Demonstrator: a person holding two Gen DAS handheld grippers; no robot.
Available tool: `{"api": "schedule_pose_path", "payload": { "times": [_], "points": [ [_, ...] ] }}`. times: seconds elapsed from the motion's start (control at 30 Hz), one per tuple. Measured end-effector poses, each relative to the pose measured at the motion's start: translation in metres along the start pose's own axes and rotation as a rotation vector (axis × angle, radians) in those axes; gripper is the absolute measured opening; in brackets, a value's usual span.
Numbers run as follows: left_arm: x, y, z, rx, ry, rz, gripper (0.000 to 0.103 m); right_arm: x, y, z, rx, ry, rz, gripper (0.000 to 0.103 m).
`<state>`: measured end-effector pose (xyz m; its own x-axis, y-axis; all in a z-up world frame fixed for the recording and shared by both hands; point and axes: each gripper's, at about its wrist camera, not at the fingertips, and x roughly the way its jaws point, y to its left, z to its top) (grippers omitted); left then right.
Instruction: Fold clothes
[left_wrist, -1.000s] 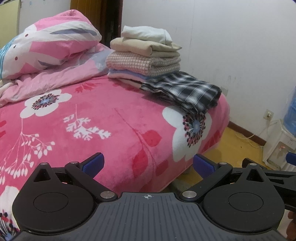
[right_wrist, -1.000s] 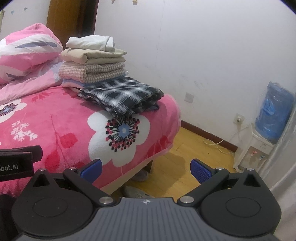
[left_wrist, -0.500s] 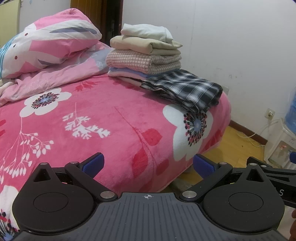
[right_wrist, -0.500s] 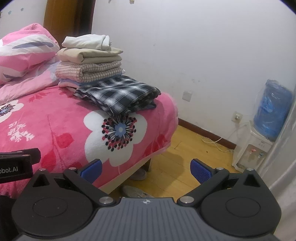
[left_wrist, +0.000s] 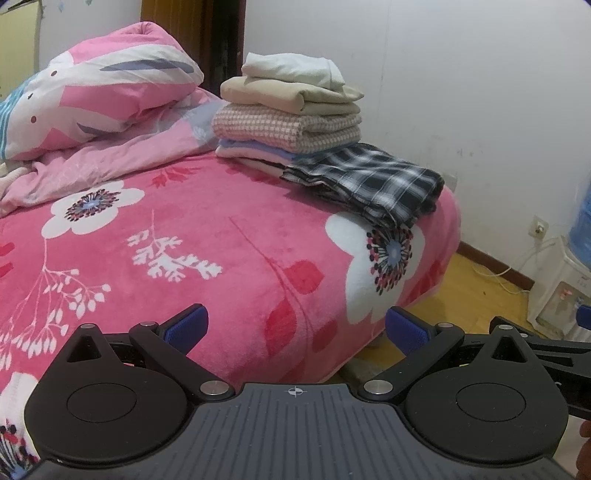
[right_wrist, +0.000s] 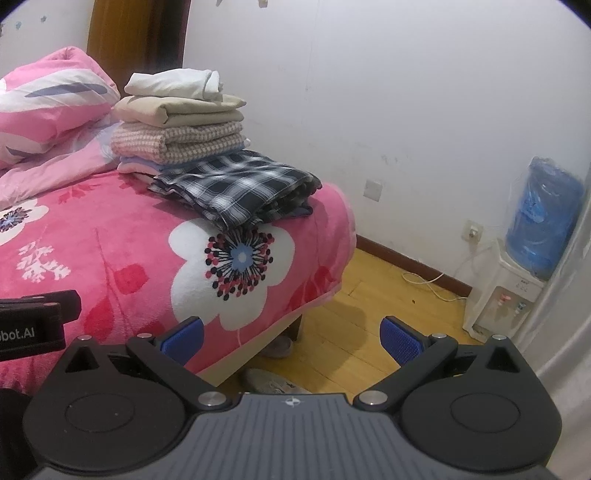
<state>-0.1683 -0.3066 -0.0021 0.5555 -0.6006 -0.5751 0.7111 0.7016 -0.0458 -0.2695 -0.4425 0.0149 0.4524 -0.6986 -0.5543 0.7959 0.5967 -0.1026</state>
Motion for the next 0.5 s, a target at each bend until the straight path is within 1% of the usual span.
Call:
{"api": "schedule_pose_path", "payload": {
  "times": [0.5],
  "points": [
    [-0.0026,0.0021,0.0013,0.001,-0.005,0.010,0.103,-0.0006,0.0034,0.0008,-0.002,-0.001,0.010,0.103]
  ]
}}
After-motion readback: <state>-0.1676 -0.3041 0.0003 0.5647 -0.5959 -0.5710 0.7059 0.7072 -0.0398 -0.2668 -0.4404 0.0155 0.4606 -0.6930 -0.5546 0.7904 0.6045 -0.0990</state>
